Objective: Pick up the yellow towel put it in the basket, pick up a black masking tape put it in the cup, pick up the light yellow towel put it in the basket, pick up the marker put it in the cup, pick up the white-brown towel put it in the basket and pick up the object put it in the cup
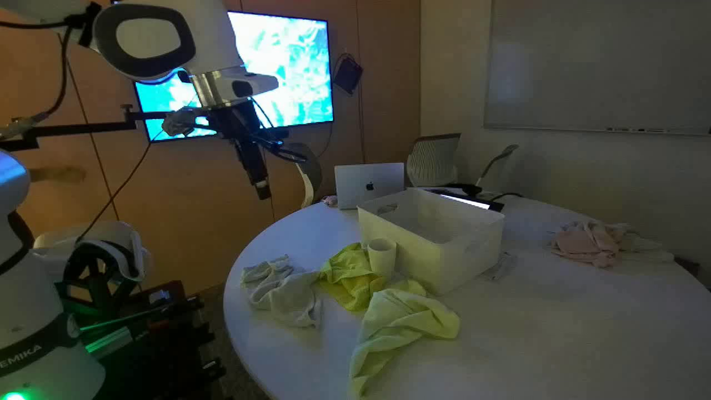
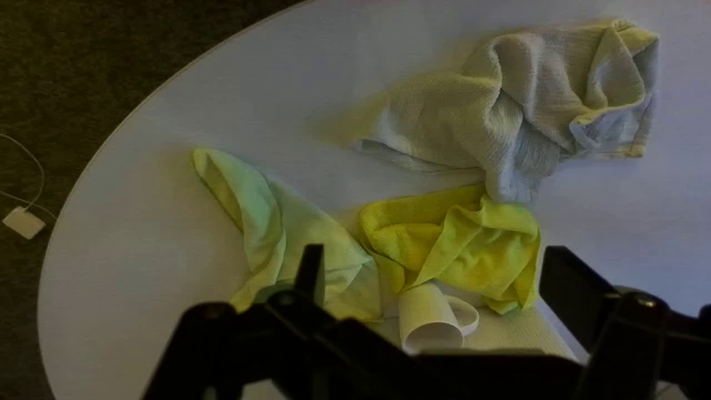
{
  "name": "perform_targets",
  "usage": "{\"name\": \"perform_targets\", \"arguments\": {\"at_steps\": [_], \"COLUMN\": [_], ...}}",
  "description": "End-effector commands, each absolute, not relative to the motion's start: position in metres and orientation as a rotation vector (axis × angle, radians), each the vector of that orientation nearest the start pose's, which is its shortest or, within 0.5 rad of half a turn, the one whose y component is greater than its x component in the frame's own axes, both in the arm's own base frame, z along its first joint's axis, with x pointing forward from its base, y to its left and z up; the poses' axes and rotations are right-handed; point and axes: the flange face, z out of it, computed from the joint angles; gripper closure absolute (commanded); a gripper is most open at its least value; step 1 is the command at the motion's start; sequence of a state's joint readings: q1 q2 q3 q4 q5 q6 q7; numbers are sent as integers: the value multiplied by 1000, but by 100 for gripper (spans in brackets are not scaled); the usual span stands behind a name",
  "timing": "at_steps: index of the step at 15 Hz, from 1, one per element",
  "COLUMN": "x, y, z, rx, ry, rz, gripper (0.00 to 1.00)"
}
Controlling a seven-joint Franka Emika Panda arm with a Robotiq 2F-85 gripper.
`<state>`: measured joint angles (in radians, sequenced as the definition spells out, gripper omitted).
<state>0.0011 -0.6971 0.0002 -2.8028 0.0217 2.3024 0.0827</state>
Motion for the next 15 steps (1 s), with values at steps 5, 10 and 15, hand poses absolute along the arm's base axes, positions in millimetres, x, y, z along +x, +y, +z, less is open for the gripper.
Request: {"name": "perform_targets", "arguments": {"at_steps": [5, 10, 15], "x": [341, 352, 371], "y": [1, -1, 15], "z": [418, 398, 352], "rx": [-3097, -3089, -3109], "ry": [146, 104, 59], "rz": [-306, -278, -235], "gripper": [0, 0, 0]}}
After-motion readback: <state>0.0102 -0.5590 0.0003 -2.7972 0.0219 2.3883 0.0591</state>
